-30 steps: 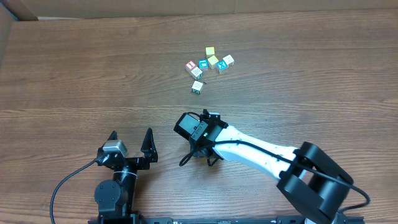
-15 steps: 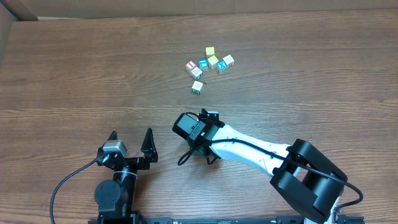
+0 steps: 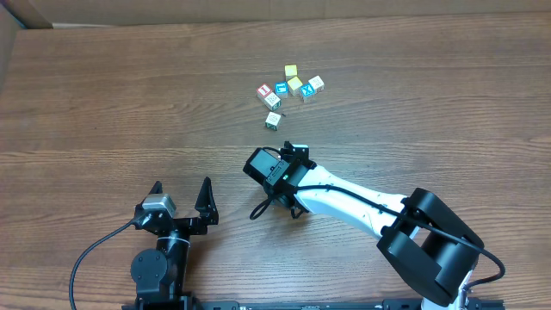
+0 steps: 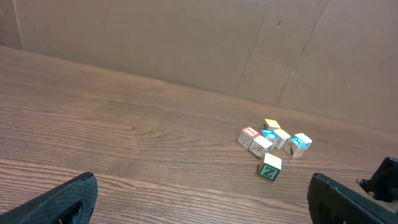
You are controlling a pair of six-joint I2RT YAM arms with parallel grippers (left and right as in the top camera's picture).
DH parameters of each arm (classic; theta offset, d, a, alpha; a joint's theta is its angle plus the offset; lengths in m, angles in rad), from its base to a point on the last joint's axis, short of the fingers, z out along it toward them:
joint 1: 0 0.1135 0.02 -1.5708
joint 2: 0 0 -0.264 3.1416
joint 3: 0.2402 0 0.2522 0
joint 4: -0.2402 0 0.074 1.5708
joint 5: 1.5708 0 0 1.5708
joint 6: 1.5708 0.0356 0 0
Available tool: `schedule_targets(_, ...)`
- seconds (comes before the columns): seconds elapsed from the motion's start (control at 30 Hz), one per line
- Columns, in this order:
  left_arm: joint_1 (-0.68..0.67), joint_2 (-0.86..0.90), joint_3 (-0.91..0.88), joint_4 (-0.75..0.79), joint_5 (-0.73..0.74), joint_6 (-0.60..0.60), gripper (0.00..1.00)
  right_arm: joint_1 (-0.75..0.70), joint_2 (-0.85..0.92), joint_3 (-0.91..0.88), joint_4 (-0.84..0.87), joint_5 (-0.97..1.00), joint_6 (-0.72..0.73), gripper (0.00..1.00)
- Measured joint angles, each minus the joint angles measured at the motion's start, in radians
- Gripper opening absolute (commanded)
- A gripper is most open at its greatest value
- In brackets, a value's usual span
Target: Flip 3 blocks
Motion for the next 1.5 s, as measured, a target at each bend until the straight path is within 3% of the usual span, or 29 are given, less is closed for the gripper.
schedule_targets(0.27,0.000,0.000,0.000,0.000,0.000,0.000,1.00,-0.001,0.000,0.027,-0.019,-0.016,-0.042,0.57)
schedule_targets(0.47,0.000,0.000,0.000,0.000,0.000,0.000,1.00,-0.003,0.000,0.179,-0.128,-0.021,-0.102,0.58)
schedule_targets(0.57,0.000,0.000,0.000,0.000,0.000,0.000,1.00,-0.020,0.000,0.262,-0.208,-0.031,-0.119,0.67)
schedule_targets(0.63,0.000,0.000,0.000,0.000,0.000,0.000,1.00,-0.057,-0.001,0.291,-0.246,-0.048,-0.128,0.67)
schedule_targets(0.7,0.000,0.000,0.000,0.000,0.000,0.000,1.00,-0.106,-0.001,0.295,-0.279,-0.076,-0.133,0.63)
schedule_targets(0.77,0.000,0.000,0.000,0.000,0.000,0.000,1.00,-0.173,-0.001,0.294,-0.311,-0.116,-0.137,0.51)
schedule_targets(0.8,0.000,0.000,0.000,0.000,0.000,0.000,1.00,-0.200,-0.001,0.294,-0.321,-0.134,-0.135,0.43)
schedule_targets(0.9,0.000,0.000,0.000,0.000,0.000,0.000,1.00,-0.302,-0.001,0.277,-0.343,-0.183,-0.144,0.06)
schedule_targets(1.13,0.000,0.000,0.000,0.000,0.000,0.000,1.00,-0.424,-0.001,0.117,-0.290,-0.311,-0.139,0.04)
schedule_targets(1.3,0.000,0.000,0.000,0.000,0.000,0.000,1.00,-0.407,-0.001,0.000,-0.212,-0.388,-0.139,0.04)
schedule_targets(1.5,0.000,0.000,0.000,0.000,0.000,0.000,1.00,-0.347,-0.001,-0.014,-0.180,-0.424,-0.140,0.04)
